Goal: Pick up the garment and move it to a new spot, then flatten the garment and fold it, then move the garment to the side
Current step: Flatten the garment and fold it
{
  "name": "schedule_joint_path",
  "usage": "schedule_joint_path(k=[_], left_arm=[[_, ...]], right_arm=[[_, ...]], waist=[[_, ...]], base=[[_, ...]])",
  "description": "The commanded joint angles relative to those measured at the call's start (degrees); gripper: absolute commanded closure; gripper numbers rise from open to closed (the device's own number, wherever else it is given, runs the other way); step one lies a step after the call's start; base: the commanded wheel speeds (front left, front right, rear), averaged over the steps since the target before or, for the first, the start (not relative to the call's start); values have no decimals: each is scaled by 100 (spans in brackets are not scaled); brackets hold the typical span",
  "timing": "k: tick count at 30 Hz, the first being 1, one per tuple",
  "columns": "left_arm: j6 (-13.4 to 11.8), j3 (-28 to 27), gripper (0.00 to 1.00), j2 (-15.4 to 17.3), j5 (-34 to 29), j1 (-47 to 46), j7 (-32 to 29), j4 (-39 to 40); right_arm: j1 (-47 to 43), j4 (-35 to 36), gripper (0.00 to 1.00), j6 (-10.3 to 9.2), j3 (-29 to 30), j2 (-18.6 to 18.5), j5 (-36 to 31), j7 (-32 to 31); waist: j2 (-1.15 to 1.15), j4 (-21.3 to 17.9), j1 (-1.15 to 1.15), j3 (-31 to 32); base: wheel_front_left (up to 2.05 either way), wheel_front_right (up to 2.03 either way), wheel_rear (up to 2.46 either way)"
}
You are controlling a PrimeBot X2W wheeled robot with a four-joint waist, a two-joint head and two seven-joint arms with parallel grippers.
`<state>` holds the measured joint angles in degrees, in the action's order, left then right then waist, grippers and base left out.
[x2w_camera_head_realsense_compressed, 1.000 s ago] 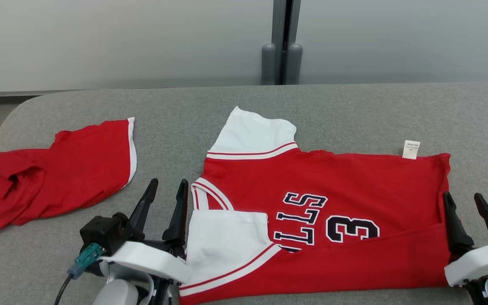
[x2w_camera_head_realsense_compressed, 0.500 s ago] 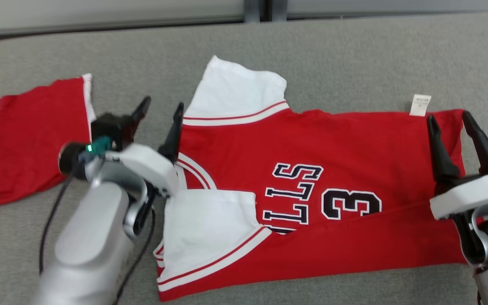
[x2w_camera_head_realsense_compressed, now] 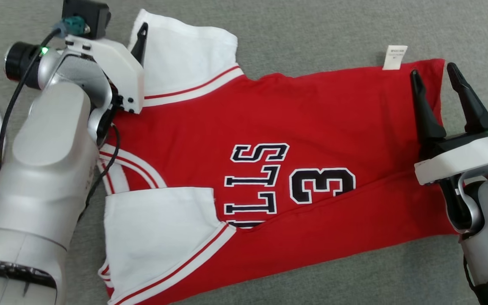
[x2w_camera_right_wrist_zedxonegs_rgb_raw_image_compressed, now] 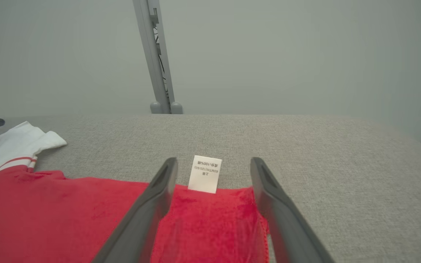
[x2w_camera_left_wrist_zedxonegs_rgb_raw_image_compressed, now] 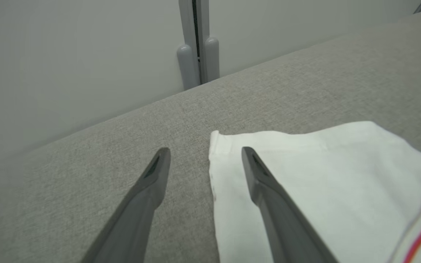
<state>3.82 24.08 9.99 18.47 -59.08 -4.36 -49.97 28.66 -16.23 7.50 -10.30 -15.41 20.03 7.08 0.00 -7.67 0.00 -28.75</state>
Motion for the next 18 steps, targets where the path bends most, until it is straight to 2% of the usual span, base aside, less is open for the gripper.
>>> schedule_joint_path(k=[1,12,13,14,18], left_arm=[[26,50,0,-2,-61,-162,-7,-142],[62,231,0,18,-160,-847,-15,-1270],[98,255,27,8,-152,-872,-50,-1359],[129,275,100,-6,-140,-882,-61,-1420],[228,241,100,-88,12,-948,78,-1544]], right_arm=[[65,-17,0,-2,-30,6,9,53],[99,-136,0,-2,-104,66,47,206],[95,-150,0,-2,-98,56,46,211],[97,-162,0,-2,-84,43,50,214],[159,-240,0,-2,11,-20,45,155]], waist=[[0,-182,0,-175],[0,-423,0,-317],[0,-422,0,-314],[0,-415,0,-312],[0,-322,0,-267]], base=[[0,0,0],[0,0,0],[0,0,0],[0,0,0],[0,0,0]])
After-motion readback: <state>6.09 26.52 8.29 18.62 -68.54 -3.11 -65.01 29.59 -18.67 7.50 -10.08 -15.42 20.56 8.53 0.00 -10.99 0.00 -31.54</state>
